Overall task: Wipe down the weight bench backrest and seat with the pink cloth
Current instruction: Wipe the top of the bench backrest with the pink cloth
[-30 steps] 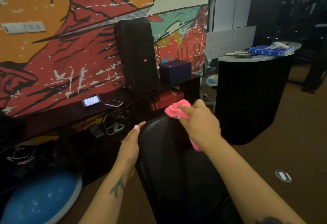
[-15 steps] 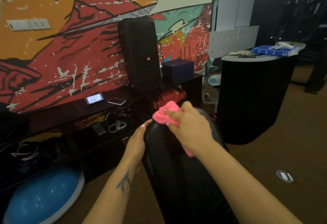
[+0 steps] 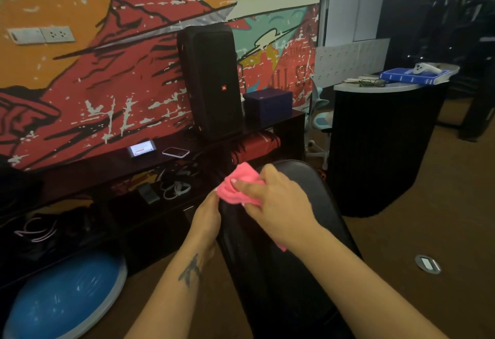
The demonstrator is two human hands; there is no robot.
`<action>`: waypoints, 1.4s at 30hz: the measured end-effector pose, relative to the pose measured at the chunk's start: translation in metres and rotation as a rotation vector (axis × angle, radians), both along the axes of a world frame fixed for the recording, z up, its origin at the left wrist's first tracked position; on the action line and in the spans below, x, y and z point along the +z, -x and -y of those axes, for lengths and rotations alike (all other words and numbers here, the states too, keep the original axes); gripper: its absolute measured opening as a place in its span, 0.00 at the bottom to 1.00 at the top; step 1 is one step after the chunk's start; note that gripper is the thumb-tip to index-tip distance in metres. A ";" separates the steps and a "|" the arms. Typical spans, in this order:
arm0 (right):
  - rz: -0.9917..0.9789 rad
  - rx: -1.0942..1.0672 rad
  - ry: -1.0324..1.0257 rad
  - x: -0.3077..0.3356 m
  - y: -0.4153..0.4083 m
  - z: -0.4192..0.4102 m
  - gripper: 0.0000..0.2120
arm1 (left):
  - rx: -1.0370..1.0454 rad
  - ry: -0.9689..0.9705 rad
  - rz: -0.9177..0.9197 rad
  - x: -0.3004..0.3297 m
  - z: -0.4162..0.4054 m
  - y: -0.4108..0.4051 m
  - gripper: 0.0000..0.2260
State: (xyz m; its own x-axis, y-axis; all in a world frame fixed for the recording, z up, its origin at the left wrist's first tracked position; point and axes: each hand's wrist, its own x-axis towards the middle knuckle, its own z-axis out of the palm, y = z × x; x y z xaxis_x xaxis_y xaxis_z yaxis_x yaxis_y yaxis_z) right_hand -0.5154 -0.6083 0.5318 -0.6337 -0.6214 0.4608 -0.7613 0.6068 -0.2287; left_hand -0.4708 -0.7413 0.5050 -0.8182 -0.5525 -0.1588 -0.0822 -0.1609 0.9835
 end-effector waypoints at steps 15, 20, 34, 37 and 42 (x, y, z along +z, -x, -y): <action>-0.068 0.079 -0.104 -0.005 -0.012 -0.007 0.20 | 0.019 -0.082 0.001 0.000 0.006 0.000 0.13; -0.086 -0.048 -0.053 -0.003 0.008 -0.027 0.18 | -0.030 -0.107 -0.042 -0.003 0.008 0.002 0.13; -0.107 -0.051 -0.040 -0.017 0.000 -0.022 0.19 | -0.168 -0.145 -0.065 -0.010 0.019 0.004 0.15; -0.145 0.009 -0.014 -0.016 -0.013 -0.005 0.20 | -0.153 -0.122 -0.077 -0.012 0.021 0.004 0.14; -0.140 0.134 -0.130 -0.038 -0.031 -0.020 0.20 | -0.169 -0.156 -0.062 -0.014 0.023 0.005 0.15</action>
State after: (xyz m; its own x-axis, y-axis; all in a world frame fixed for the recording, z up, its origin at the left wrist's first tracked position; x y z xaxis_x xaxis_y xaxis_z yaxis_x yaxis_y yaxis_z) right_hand -0.4846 -0.5879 0.4935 -0.4767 -0.7559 0.4488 -0.8560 0.5153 -0.0415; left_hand -0.4761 -0.7641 0.4913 -0.9079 -0.3792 -0.1786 -0.0616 -0.3008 0.9517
